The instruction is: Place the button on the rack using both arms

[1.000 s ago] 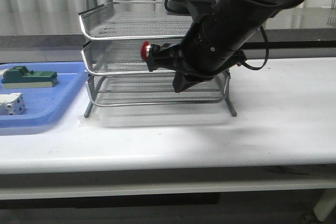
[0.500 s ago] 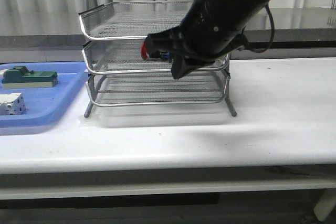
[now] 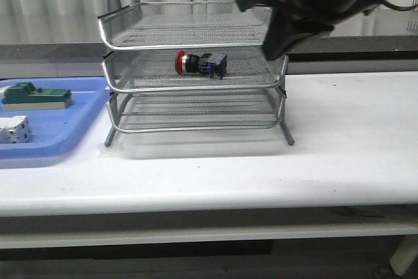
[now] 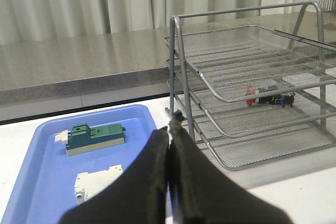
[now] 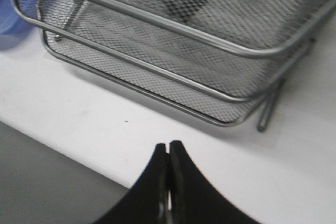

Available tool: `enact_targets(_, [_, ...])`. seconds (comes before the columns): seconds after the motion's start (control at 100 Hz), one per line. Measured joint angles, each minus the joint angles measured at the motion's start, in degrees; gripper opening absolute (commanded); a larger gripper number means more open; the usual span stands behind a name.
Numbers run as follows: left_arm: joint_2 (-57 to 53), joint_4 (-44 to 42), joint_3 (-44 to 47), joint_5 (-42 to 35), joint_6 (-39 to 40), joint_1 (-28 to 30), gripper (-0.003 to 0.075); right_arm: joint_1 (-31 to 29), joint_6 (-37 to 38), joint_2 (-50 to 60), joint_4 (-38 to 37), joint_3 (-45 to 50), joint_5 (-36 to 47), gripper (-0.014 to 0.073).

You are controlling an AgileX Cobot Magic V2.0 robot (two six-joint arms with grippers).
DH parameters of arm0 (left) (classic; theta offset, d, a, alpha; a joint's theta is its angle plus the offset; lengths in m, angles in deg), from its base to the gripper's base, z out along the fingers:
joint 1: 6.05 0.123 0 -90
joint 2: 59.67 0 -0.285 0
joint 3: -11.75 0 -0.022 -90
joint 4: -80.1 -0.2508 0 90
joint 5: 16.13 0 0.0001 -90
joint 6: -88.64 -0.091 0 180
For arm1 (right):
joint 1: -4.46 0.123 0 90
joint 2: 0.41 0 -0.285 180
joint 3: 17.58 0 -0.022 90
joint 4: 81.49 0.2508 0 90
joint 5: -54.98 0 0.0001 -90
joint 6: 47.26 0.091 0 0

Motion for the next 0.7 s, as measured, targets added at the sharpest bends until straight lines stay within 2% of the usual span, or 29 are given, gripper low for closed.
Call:
enact_targets(0.39, [0.0,0.0,0.0,0.0,0.0,0.0,-0.002,-13.94,0.05,22.64,-3.2,15.86,2.72,-0.0057])
enact_targets(0.7, [0.0,0.0,0.0,0.0,0.0,0.0,-0.002,-17.59,0.05,43.14,-3.3,25.44,6.89,-0.0057])
